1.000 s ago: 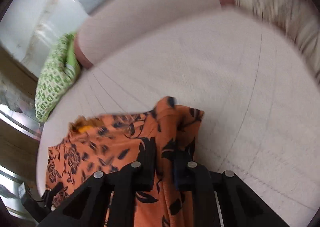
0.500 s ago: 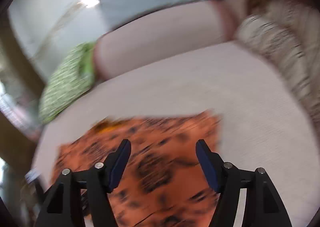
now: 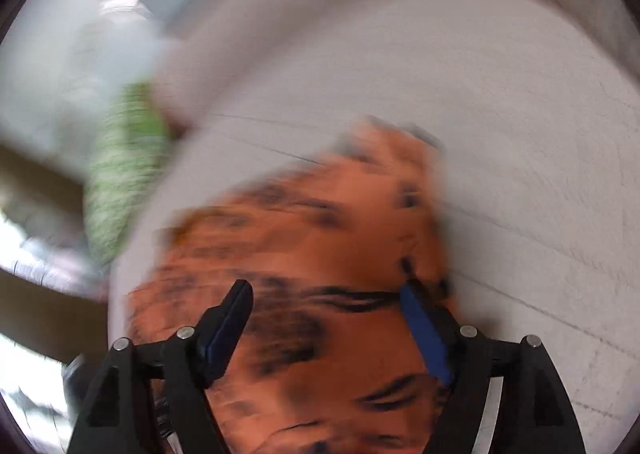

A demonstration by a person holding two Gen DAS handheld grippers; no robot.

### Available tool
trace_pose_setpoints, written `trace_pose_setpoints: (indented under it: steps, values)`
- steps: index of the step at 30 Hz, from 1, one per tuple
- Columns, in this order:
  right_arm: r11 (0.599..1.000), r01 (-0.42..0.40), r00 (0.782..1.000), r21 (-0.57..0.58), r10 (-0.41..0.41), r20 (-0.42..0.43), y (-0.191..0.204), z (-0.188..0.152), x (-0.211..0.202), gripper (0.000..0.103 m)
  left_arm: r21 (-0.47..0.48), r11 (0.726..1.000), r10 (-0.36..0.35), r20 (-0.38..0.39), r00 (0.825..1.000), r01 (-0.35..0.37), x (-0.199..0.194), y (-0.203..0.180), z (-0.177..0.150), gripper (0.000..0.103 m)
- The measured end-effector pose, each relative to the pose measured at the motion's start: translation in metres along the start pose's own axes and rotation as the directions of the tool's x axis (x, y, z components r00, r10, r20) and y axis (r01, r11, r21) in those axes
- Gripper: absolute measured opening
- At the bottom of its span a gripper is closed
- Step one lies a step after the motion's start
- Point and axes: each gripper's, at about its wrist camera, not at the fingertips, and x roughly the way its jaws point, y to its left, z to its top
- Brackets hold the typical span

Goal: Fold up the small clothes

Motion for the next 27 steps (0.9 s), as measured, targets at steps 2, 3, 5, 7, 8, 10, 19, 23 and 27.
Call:
trace_pose_setpoints:
  steps: [2,3,5,7,8,10,19,23,27]
  values:
    - [0.997,-0.029,0.998,-0.076,0.034,0.059,0.021,0.004,-0.017,0.072,-0.008,1.0,-0.017,0.003,1.0,0.017,0.0,0.003,0.0,0.094]
    - [0.992,-0.049,0.995,-0.112,0.058,0.078,0.032,0.007,-0.022,0.073,-0.005,1.0,-0.011,0.003,1.0,0.011,0.001,0.002,0.0,0.094]
    - [0.984,-0.097,0.992,-0.148,0.107,0.062,0.044,0.017,-0.015,0.076,0.001,1.0,0.001,0.006,1.0,-0.001,0.002,0.0,0.0,0.095]
    - [0.988,-0.003,0.999,-0.152,0.01,0.044,0.037,0.028,0.015,0.078,-0.001,1.0,0.002,0.005,1.0,-0.002,0.002,-0.001,0.001,0.095]
    - [0.993,0.084,0.996,-0.083,-0.084,0.005,0.017,0.035,0.036,0.079,0.001,1.0,-0.001,0.003,1.0,0.001,0.002,-0.001,0.001,0.095]
    - [0.999,0.041,0.998,0.007,-0.041,0.053,0.007,0.036,0.027,0.072,0.003,1.0,-0.007,-0.005,1.0,0.007,0.002,0.001,0.001,0.095]
    - [0.985,0.14,0.989,-0.102,-0.143,-0.028,0.016,-0.011,0.005,0.077,-0.019,1.0,-0.003,-0.029,1.0,0.003,-0.005,0.001,0.002,0.095]
    - [0.992,0.043,0.996,-0.116,-0.034,0.083,0.039,-0.03,-0.056,0.076,-0.067,0.998,-0.003,0.024,1.0,0.004,-0.033,0.012,0.002,0.095]
    - [0.995,-0.048,0.987,-0.083,0.06,0.149,0.049,-0.08,-0.101,0.081,-0.136,0.99,-0.018,0.074,0.997,0.028,-0.053,0.024,-0.003,0.095]
